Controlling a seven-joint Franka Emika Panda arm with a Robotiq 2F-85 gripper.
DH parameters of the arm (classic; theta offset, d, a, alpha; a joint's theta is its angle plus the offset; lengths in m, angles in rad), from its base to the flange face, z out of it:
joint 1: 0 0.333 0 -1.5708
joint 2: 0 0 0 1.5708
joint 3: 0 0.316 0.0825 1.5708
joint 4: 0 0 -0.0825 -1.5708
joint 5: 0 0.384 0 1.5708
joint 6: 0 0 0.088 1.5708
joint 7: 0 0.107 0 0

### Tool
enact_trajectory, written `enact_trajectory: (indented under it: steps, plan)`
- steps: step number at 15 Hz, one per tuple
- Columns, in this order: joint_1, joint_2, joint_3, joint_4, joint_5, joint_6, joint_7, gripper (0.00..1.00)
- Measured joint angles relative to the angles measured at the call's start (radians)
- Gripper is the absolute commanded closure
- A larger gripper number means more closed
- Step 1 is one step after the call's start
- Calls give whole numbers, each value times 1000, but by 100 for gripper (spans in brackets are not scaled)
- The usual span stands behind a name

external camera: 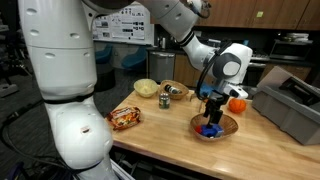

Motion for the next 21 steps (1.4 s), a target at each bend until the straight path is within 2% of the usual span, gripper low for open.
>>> enact_trajectory:
  steps: [12,21]
  plan:
    - [-14,1,-10,-57,9,81,-9,0]
    - [31,21,60,51,40,154,-96,0]
